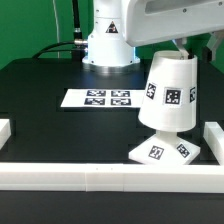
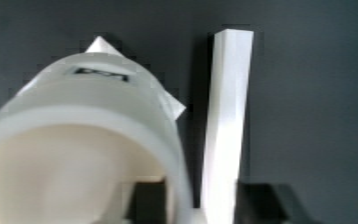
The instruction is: Assemble lamp
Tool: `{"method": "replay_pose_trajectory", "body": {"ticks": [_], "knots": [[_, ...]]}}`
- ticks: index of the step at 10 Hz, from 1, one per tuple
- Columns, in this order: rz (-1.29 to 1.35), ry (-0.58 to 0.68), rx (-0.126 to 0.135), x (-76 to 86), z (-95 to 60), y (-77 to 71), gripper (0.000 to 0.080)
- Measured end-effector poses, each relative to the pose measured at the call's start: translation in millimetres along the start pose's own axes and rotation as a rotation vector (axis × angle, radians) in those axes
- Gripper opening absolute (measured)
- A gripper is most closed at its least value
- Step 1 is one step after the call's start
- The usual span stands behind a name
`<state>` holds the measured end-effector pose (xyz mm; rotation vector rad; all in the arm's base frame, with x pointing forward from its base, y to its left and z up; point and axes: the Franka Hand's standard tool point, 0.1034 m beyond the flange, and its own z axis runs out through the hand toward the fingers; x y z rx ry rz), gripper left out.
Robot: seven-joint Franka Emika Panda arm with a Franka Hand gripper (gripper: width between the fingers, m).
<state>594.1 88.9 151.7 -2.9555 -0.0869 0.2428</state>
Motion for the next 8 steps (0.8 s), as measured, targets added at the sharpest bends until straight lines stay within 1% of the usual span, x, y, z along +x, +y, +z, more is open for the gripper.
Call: {"method": "replay_pose_trajectory", "body": {"ticks": [1, 2, 3, 4, 5, 6, 7, 8], "knots": [[0.000, 0.003, 0.000, -0.1, -2.2, -0.1, 0.0278], [0.001, 0.006, 0.000, -1.0, -4.8, 0.2, 0.0467], [0.003, 0.000, 0.001, -4.6, -9.5, 0.9, 0.0467], [0.006, -0.010, 0.002, -9.5, -18.8, 1.6, 0.0634], [0.013, -0.031, 0.003, -17.6, -30.9, 1.6, 0.0679], [0.014, -0.044, 0.005, -22.6, -40.8, 1.1, 0.0679], [0.020, -0.060, -0.001, -25.0, -49.5, -1.4, 0.0695], [0.031, -0.060, -0.010, -23.7, -51.5, -5.8, 0.0699]]}}
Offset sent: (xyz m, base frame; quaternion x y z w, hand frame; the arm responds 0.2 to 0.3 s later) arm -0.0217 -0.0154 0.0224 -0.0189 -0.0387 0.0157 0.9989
